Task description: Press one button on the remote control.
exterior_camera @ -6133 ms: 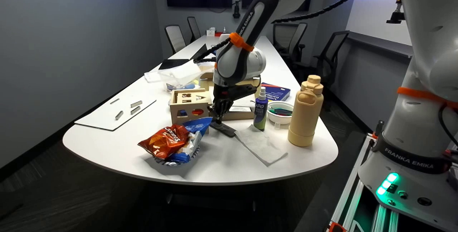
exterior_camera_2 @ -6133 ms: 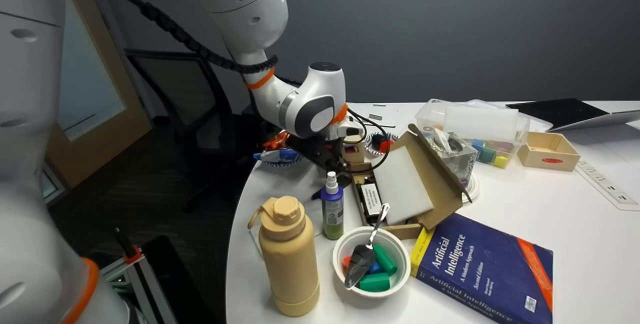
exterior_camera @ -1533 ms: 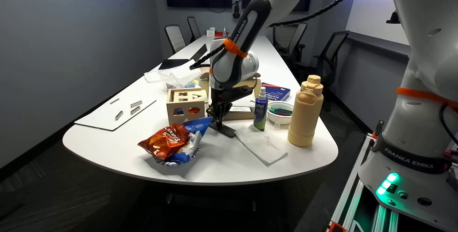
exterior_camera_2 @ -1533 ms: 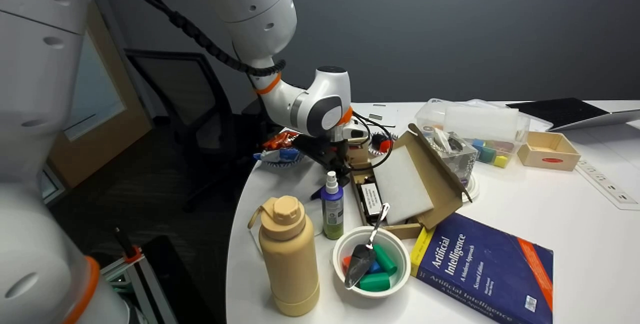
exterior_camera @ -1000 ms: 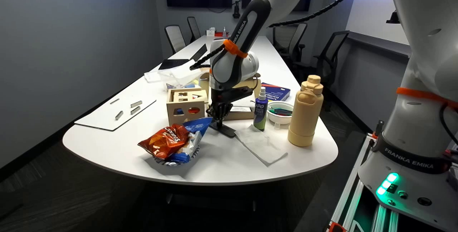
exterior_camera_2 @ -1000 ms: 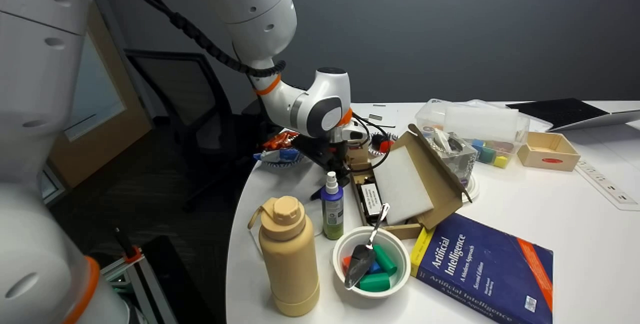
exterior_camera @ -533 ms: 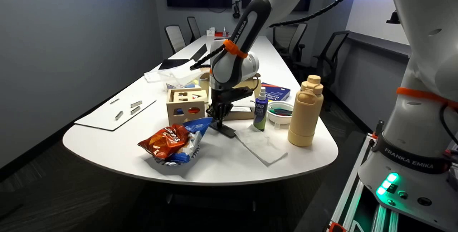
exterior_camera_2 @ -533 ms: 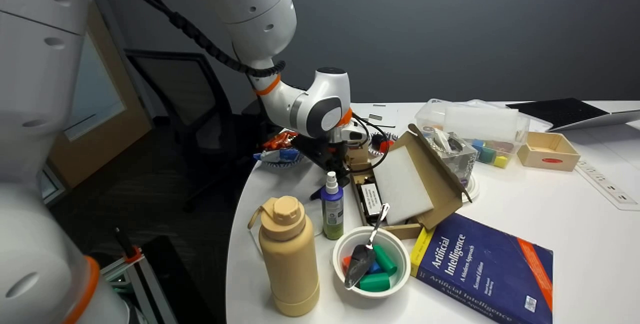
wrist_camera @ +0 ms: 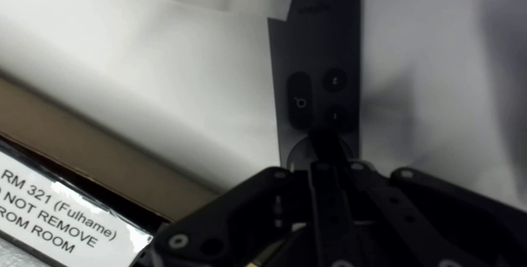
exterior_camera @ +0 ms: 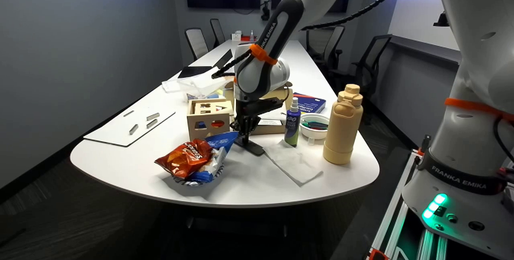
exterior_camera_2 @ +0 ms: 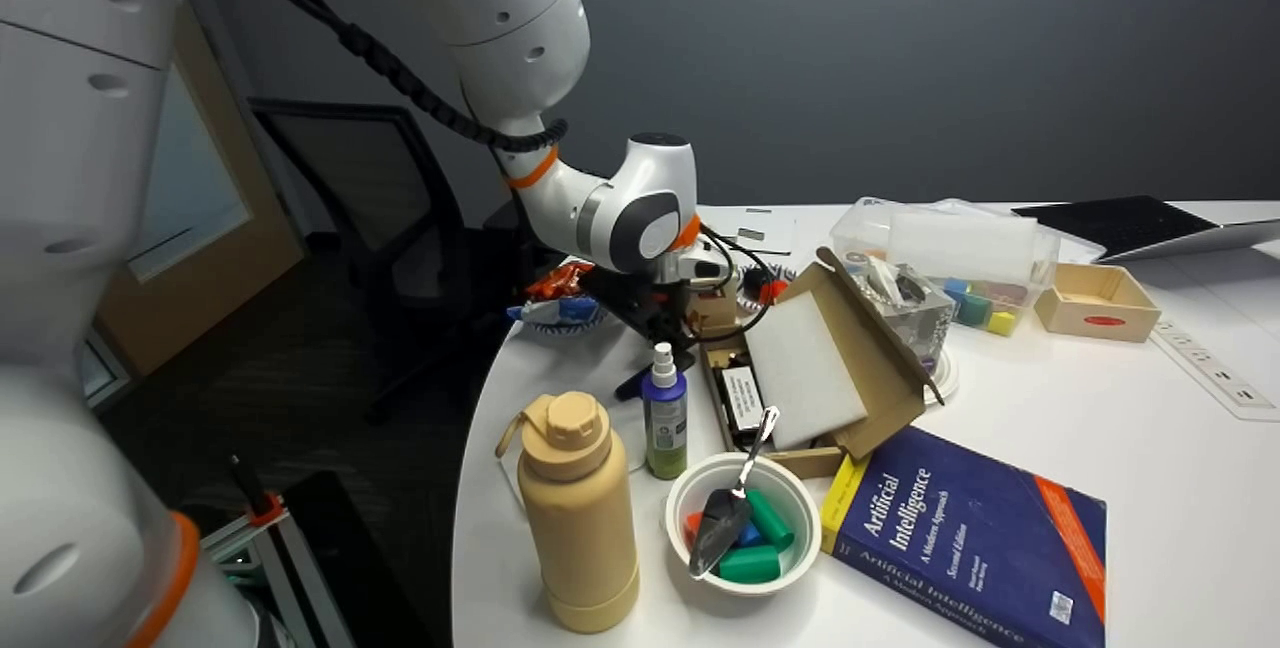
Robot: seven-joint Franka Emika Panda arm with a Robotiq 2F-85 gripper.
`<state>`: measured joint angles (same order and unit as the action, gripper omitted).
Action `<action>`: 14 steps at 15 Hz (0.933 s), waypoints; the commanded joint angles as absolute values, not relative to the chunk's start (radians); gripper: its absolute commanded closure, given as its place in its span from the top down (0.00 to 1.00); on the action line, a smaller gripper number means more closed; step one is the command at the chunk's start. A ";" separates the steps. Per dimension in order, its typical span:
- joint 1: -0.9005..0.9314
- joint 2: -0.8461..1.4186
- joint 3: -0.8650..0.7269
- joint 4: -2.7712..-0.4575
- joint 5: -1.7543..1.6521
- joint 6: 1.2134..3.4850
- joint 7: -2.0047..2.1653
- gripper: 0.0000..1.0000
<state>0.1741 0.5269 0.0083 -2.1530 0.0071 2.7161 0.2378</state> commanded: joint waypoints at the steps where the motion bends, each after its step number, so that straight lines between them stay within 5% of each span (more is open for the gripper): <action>1: 0.189 0.490 0.011 -2.159 0.012 2.657 0.257 0.00; 11: 0.231 0.364 -0.027 -2.175 -0.050 2.622 0.325 0.00; 12: 0.242 0.350 -0.040 -2.171 -0.074 2.602 0.349 0.03; 13: 0.250 0.339 -0.049 -2.168 -0.097 2.579 0.372 0.27; 14: 0.255 0.326 -0.054 -2.166 -0.119 2.565 0.392 0.29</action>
